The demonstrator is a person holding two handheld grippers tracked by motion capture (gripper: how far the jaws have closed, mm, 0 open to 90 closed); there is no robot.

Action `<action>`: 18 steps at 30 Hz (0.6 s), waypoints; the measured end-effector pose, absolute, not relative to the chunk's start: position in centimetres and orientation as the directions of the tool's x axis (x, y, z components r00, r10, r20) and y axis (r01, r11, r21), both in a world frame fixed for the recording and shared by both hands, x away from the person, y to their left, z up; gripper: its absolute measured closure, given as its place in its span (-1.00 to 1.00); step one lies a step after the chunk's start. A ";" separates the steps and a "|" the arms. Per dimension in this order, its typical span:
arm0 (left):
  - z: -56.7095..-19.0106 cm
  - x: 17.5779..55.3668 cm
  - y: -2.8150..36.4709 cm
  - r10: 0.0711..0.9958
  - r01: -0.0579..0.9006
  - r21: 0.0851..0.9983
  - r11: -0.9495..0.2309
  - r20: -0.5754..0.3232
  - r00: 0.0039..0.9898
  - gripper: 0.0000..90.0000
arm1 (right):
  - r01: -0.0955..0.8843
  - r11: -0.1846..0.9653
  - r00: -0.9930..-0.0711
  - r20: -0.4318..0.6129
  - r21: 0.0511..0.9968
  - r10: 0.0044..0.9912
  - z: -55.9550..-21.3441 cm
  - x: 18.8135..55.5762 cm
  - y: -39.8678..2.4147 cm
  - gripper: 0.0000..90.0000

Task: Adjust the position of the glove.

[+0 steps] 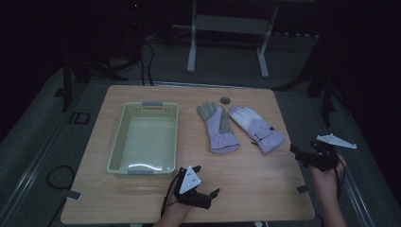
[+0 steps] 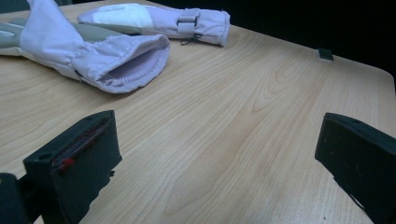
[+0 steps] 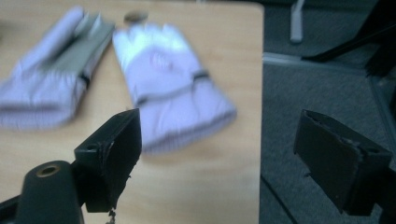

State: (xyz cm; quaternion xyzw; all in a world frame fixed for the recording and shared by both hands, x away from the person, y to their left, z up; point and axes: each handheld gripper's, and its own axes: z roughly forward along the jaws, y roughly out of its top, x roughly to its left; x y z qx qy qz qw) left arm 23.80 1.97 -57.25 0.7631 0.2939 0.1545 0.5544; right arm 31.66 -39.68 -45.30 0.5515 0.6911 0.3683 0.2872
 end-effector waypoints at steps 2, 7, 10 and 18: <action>-57.2 23.8 1.9 0.623 0.278 0.936 -0.215 -0.088 0.777 -1.00 | 0.545 0.088 -0.233 0.050 0.834 0.971 -44.3 32.1 -39.4 -0.66; -57.2 23.9 1.9 0.623 0.281 0.937 -0.209 -0.094 0.777 -1.00 | 0.472 0.134 -0.313 0.023 0.871 0.949 -41.7 32.8 -37.6 -0.72; -57.3 23.9 2.0 0.623 0.287 0.936 -0.205 -0.101 0.776 -1.00 | 0.466 0.151 -0.359 0.030 0.872 0.933 -40.8 33.5 -36.5 -0.73; -57.3 23.9 2.0 0.618 0.287 0.936 -0.204 -0.104 0.779 -1.00 | 0.469 0.224 -0.438 0.005 0.854 0.899 -39.5 35.3 -33.9 -0.69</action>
